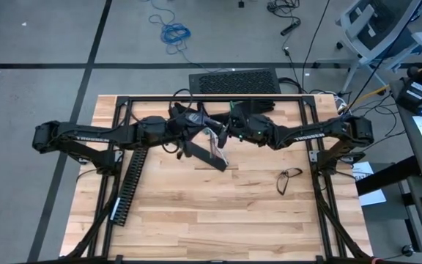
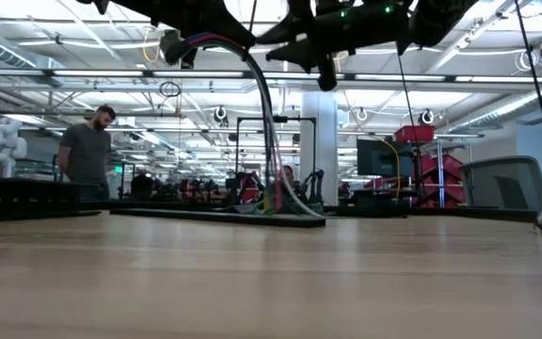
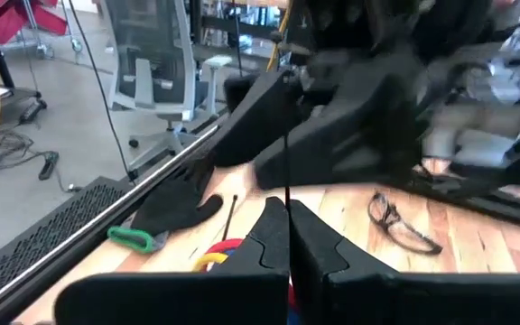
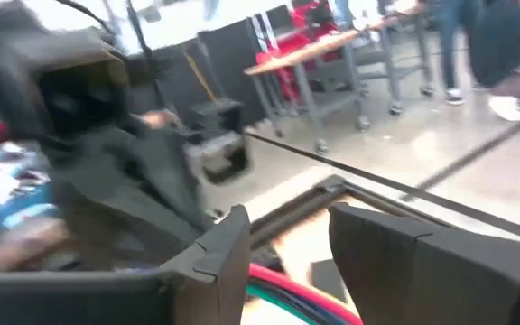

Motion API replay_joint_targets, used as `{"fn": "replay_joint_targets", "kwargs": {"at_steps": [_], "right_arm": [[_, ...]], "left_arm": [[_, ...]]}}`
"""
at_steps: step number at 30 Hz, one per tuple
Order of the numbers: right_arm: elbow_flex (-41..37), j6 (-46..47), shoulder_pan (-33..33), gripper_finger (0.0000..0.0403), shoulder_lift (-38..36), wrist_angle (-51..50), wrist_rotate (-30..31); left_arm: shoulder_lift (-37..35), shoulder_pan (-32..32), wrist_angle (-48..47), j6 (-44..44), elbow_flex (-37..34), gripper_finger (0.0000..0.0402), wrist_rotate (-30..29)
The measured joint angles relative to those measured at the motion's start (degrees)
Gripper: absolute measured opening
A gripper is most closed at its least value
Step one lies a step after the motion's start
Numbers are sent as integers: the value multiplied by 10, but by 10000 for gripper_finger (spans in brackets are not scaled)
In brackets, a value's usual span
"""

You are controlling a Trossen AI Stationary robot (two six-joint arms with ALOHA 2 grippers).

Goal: Ziptie cables
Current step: Wrap the cables using a black zip tie

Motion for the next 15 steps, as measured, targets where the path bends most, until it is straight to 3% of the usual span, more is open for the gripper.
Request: {"fn": "replay_joint_targets", "kwargs": {"at_steps": [9,15], "right_arm": [[0,31,18,146,0,103,-56],[1,37,30,146,6,70,-59]], "left_arm": [[-1,0,0,11,-1,0,0],[-4,0,1,8,-1,0,6]]}}
